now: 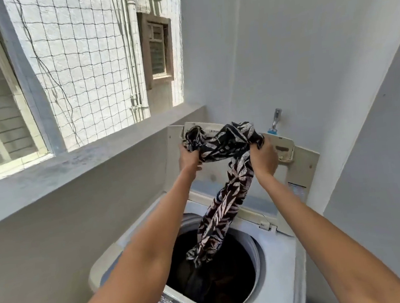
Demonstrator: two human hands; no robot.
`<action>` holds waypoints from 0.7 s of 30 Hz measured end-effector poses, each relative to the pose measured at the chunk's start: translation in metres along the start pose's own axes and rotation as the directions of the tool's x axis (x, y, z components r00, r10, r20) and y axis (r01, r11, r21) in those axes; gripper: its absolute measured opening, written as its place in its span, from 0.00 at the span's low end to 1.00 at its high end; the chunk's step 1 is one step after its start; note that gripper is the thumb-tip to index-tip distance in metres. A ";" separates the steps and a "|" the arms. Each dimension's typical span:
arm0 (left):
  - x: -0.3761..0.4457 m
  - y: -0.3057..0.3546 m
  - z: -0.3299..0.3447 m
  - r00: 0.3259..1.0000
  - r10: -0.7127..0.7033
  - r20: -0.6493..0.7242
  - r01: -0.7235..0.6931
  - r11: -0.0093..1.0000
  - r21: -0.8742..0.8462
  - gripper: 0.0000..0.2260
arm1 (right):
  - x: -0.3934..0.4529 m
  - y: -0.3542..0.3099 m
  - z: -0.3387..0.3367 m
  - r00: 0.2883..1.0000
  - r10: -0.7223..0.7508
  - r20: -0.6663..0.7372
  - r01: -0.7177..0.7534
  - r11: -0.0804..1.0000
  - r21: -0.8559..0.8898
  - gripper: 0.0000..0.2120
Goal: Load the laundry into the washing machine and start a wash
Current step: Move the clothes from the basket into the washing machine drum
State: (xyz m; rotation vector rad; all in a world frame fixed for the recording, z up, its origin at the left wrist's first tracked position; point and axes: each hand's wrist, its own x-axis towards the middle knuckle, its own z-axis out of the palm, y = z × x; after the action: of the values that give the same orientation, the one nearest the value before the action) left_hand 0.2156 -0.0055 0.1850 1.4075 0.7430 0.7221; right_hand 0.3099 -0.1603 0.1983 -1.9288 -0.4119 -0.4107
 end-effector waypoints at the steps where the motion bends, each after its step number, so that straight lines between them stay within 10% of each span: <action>1: 0.006 -0.002 -0.008 0.999 0.001 -0.036 -0.001 1.000 -0.016 0.26 | -0.003 0.009 0.001 1.000 -0.009 0.012 0.010 0.999 -0.043 0.12; 13: 0.021 -0.076 -0.046 0.996 -0.019 0.092 0.011 0.996 0.092 0.18 | -0.099 0.127 0.044 0.724 0.367 0.584 0.033 0.827 -0.561 0.21; 17: 0.009 -0.142 -0.046 0.979 -0.135 0.152 0.072 0.929 0.362 0.22 | -0.142 0.152 0.066 0.638 0.530 0.559 -0.133 0.791 -0.598 0.26; 21: -0.012 -0.224 -0.049 0.949 -0.257 0.180 0.083 0.759 0.645 0.23 | -0.188 0.181 0.078 0.505 0.593 0.628 0.023 0.717 -0.696 0.27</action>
State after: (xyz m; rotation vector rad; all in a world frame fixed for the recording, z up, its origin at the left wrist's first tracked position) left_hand 0.1703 0.0055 -0.0393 1.9678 0.9395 0.1133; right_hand 0.2356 -0.1735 -0.0632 -2.7523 -0.5466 0.8097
